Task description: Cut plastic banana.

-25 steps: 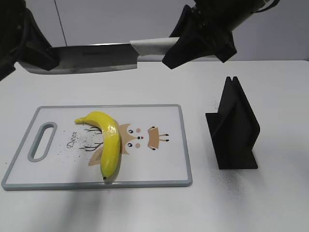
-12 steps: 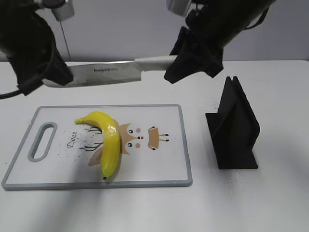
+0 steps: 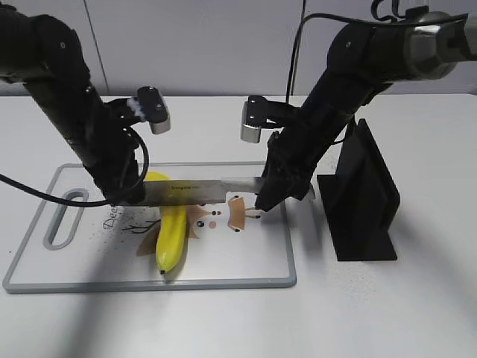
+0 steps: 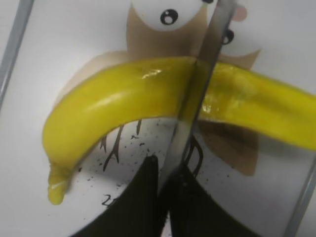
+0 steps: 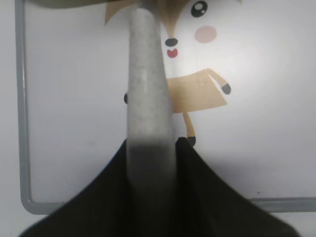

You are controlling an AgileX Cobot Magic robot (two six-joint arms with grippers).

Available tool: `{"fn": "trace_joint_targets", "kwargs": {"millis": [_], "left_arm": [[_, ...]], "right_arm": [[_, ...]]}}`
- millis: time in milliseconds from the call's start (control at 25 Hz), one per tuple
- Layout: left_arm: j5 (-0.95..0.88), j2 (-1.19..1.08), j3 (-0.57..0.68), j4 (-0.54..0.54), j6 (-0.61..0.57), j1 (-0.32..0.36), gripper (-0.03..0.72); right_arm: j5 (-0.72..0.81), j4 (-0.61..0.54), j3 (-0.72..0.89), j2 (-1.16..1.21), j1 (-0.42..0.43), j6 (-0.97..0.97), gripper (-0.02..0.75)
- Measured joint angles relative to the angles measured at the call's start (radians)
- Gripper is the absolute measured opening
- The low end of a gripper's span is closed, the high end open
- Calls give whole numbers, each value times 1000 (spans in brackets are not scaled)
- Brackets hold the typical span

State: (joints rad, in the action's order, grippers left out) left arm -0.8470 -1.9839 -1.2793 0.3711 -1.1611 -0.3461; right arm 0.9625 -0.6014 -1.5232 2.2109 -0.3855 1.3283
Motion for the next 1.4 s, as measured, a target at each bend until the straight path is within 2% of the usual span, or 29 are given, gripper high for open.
{"fn": "trace_joint_targets", "kwargs": {"millis": [440,960,1280,1360,1400], "left_arm": [[-1,31,3,-4,22,-1,43],[-176,399,10,18,47,-9,31],[-167,438,10,22,47,-9,31],[-160,438,10,22,48,-9,61],[-150,438,10,22,54,-9,101]], "right_arm": [[2,29,-9,-29,-4,-20,179],[108,35,-6,-361,-16,-24,172],[112,30,-6,-385,-16,-24,172],[112,30,-6,-385,-16,-24,169],[113,30,-6,-385,-16,-28,168]]}}
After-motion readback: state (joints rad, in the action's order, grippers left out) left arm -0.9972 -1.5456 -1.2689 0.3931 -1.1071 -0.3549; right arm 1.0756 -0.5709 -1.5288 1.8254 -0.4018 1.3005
